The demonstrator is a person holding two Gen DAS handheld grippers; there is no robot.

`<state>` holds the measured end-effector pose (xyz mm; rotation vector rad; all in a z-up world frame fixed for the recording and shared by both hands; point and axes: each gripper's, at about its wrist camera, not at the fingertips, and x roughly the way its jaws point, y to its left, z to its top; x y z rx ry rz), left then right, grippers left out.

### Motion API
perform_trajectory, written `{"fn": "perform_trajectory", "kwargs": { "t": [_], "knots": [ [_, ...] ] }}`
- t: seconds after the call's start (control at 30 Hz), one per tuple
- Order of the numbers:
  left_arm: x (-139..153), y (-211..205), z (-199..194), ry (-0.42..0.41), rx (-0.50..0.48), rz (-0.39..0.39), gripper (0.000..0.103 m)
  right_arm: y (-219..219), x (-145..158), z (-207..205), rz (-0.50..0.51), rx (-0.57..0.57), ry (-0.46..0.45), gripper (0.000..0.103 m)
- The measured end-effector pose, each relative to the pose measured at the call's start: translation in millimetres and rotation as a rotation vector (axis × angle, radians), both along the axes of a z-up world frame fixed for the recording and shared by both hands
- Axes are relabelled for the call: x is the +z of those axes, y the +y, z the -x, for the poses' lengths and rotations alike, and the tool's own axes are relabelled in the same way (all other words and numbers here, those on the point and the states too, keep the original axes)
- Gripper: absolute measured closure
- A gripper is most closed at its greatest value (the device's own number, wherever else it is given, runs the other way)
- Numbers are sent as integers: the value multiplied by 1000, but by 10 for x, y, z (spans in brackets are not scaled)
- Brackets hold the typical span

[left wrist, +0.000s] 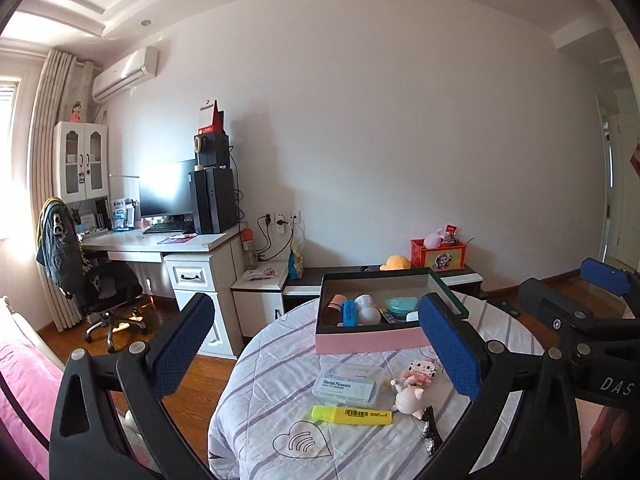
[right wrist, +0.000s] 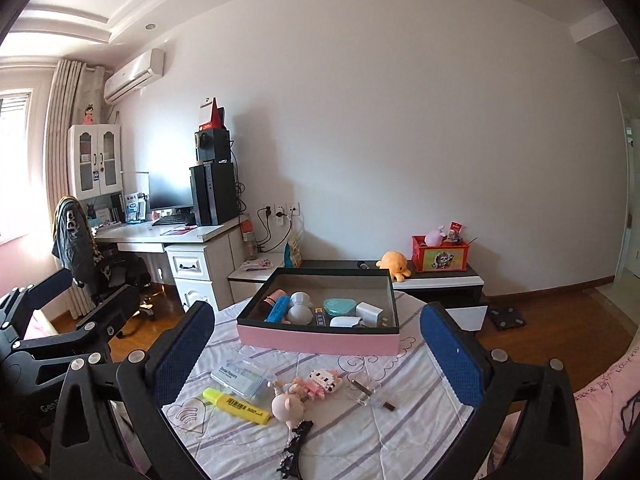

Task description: Organize rigid objects

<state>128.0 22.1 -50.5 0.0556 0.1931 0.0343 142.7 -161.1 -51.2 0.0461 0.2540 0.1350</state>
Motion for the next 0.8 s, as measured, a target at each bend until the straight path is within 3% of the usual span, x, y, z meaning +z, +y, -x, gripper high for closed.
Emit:
{"fn": "perform_trajectory", "kwargs": {
  "t": [0.33,0.8],
  "knots": [
    [71,3,353,-30,10,25,0,-25,40,358,1,-23,-31,0],
    [161,-33,426,-41,13,22,0,-31,79,500,7,-40,-46,0]
  ]
}}
